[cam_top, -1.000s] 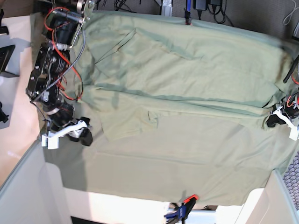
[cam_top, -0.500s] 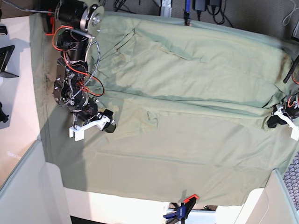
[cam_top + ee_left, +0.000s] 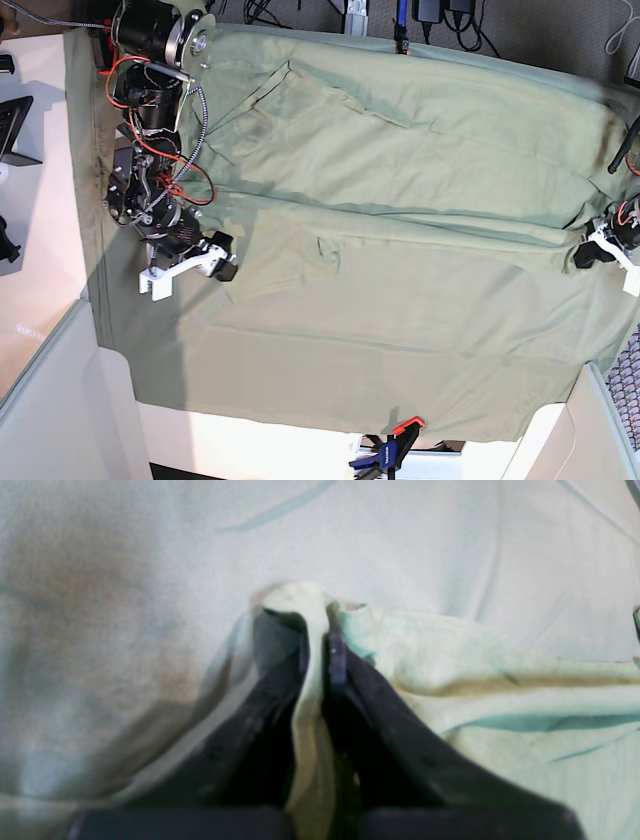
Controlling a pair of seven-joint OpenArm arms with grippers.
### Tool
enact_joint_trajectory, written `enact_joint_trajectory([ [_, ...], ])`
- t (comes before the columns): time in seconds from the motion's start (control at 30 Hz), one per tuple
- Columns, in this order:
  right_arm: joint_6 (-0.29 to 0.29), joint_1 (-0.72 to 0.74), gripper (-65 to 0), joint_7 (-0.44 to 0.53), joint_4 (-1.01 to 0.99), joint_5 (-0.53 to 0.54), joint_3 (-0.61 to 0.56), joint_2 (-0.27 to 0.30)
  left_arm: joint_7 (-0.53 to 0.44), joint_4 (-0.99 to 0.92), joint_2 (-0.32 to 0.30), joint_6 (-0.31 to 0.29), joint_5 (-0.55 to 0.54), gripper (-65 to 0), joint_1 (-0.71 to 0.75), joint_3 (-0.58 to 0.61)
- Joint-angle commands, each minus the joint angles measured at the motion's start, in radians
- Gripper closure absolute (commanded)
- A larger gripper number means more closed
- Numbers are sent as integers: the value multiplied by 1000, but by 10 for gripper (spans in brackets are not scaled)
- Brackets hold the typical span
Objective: Fold the T-shirt properly
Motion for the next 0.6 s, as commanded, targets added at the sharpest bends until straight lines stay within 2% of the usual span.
enact_joint_trajectory([
  [0.0, 7, 30, -297, 16, 15, 8, 0, 11, -18, 14, -23, -24, -17, 0, -24, -5],
  [0.23, 7, 30, -297, 13, 15, -7, 0, 13, -43, 14, -23, -24, -17, 0, -24, -5],
  [0.47, 9, 30, -297, -11, 15, -6, -5, -22, -48, 14, -23, -24, -13, 0, -23, -5],
  [0.57, 9, 30, -297, -13, 15, -7, -46, -28, -49, 14, -23, -24, -18, 0, -23, -5],
])
